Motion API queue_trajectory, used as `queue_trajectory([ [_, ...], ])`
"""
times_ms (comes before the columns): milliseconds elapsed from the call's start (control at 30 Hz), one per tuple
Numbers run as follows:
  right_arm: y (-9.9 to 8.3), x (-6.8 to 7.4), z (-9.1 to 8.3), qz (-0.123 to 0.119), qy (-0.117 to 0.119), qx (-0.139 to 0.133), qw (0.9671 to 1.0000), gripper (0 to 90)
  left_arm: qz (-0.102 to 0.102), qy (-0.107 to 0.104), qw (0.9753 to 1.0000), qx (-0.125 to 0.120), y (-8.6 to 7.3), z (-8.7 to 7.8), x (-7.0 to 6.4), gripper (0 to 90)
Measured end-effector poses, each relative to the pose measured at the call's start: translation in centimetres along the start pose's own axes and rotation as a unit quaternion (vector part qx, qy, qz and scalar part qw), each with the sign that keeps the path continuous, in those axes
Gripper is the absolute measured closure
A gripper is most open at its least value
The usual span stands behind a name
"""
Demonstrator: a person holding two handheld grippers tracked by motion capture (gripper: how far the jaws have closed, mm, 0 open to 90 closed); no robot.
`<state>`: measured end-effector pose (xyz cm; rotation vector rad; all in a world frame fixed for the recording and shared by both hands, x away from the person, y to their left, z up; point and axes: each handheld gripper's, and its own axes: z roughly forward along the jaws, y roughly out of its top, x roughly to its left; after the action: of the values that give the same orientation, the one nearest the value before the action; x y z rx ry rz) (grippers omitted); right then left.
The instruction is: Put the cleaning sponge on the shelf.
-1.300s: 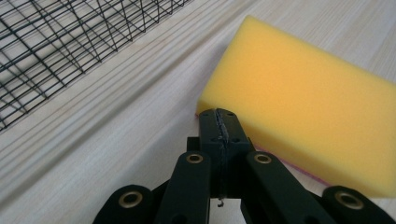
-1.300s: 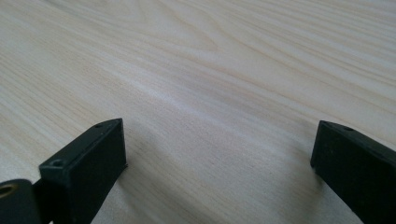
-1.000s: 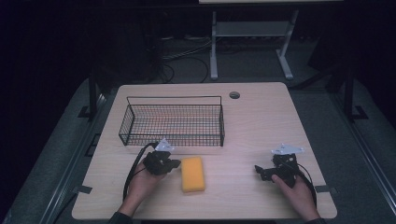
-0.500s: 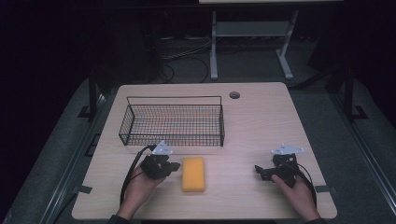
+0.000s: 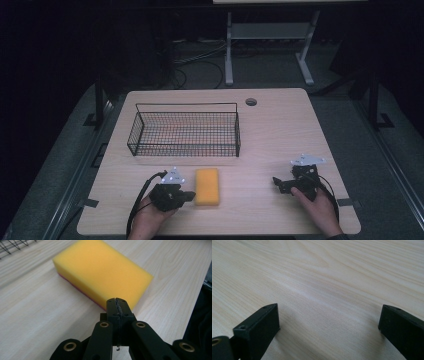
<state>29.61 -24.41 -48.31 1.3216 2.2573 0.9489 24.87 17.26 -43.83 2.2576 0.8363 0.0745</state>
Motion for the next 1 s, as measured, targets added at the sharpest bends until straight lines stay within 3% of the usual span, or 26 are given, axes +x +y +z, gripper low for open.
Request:
queue_trajectory([
  [367, 0.0, 0.0, 0.0, -0.001, 0.000, -0.001, 1.0000, 2.5, 0.007, -0.006, 0.9999, 0.003, 0.5, 0.5, -0.1, 89.6],
  [567, 0.0, 0.0, 0.0, 0.001, 0.000, -0.001, 1.0000, 2.5, 0.003, 0.019, 0.9997, -0.015, 1.8, 0.0, 1.9, 89.6],
  [700, 0.0, 0.0, 0.0, 0.000, 0.000, -0.001, 1.0000, 2.5, 0.002, 0.027, 0.9996, -0.011, 2.5, 0.8, 3.2, 89.7],
  [1000, 0.0, 0.0, 0.0, 0.000, 0.000, -0.001, 1.0000, 2.5, 0.006, 0.027, 0.9996, -0.007, 4.3, 2.9, 4.1, 89.7],
])
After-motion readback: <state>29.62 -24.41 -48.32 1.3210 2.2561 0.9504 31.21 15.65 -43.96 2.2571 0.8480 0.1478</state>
